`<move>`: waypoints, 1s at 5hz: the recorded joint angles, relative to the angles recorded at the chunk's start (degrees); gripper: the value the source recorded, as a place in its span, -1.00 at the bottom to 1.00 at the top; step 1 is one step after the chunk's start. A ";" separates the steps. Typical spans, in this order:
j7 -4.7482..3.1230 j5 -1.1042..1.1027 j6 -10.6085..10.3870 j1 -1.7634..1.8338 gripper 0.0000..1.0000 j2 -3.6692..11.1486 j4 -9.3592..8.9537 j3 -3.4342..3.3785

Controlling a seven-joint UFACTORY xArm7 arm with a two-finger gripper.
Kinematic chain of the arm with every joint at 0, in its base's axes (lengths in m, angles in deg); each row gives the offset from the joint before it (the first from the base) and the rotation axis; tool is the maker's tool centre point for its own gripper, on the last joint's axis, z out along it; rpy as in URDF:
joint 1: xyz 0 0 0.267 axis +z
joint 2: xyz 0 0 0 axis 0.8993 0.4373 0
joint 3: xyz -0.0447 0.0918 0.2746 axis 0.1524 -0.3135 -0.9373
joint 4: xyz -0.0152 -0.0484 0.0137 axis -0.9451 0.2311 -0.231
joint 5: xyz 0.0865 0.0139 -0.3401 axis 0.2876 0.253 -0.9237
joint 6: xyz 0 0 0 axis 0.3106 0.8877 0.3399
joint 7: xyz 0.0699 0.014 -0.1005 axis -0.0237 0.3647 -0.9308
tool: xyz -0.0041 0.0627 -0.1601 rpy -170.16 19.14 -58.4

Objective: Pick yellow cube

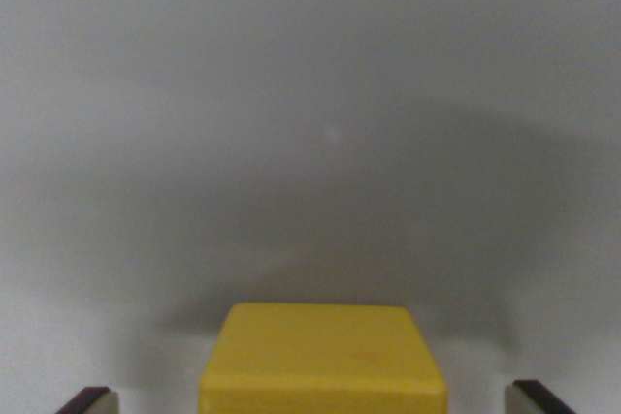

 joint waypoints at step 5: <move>0.00 0.00 0.00 0.00 1.00 0.00 0.00 0.00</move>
